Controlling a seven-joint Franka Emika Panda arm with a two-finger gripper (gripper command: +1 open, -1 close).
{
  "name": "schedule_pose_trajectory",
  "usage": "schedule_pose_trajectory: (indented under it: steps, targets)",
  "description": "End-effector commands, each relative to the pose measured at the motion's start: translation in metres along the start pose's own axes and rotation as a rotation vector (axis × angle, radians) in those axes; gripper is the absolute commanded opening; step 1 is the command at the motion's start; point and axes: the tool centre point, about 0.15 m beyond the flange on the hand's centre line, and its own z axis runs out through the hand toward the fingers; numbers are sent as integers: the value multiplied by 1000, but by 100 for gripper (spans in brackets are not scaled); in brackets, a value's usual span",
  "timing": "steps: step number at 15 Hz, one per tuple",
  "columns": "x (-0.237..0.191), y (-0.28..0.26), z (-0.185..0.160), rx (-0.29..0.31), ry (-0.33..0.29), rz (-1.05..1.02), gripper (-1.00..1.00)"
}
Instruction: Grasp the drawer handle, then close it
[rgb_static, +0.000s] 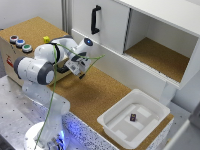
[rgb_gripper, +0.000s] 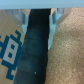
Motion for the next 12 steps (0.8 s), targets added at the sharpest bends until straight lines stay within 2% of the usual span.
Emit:
schedule_pose_trajectory:
  steps: [1, 9, 12]
  targets:
    - [31, -26, 25, 15, -90, -79, -100]
    - [36, -79, 60, 31, -117, -152, -100]
    - [33, -99, 70, 36, -105, -167, -100]
